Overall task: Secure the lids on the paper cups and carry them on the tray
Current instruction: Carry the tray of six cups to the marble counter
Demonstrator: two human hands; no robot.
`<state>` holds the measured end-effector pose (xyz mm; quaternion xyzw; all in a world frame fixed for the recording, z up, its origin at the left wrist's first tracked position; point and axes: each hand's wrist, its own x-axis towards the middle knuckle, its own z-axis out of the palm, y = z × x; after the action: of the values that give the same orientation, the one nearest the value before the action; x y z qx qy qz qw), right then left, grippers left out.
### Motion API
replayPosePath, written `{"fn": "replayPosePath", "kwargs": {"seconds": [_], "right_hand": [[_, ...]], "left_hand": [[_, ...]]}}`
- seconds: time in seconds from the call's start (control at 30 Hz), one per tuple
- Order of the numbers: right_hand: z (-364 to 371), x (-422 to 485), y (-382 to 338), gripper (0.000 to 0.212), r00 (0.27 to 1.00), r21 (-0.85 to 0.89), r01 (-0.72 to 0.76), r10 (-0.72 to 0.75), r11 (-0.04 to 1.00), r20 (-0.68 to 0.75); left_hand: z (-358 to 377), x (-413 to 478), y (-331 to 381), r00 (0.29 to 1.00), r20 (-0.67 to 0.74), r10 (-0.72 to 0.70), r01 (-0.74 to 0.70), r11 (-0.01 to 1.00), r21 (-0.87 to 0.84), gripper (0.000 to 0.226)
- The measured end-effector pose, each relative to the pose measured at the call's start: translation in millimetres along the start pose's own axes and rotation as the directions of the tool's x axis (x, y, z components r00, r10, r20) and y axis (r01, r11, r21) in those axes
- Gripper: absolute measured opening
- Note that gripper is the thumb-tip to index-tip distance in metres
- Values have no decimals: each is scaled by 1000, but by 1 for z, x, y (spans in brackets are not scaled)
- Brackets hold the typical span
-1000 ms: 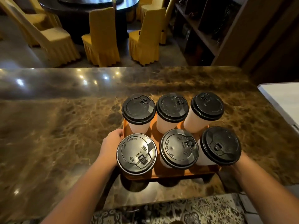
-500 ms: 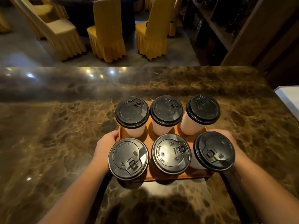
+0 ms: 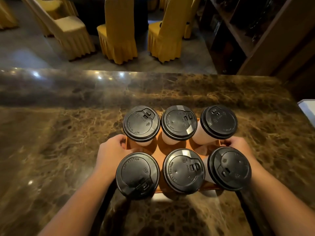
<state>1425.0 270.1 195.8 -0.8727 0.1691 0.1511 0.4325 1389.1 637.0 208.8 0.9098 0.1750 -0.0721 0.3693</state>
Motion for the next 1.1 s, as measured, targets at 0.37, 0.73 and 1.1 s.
{"fn": "replayPosePath", "kwargs": {"seconds": [0.37,0.73,1.1], "right_hand": [[2,16,13,18,999,-18,-38,37,999,-24],[8,27,14,7,995,-284,-74,51,956,-88],[0,22,13,21,994,-397,38,-76,917,-81]], "left_hand": [[8,18,-12,998,-23,63,-62,997,34,18],[15,25,-19,999,-22,38,-36,997,73,20],[9,19,-15,998,-38,56,-53,995,84,18]]}}
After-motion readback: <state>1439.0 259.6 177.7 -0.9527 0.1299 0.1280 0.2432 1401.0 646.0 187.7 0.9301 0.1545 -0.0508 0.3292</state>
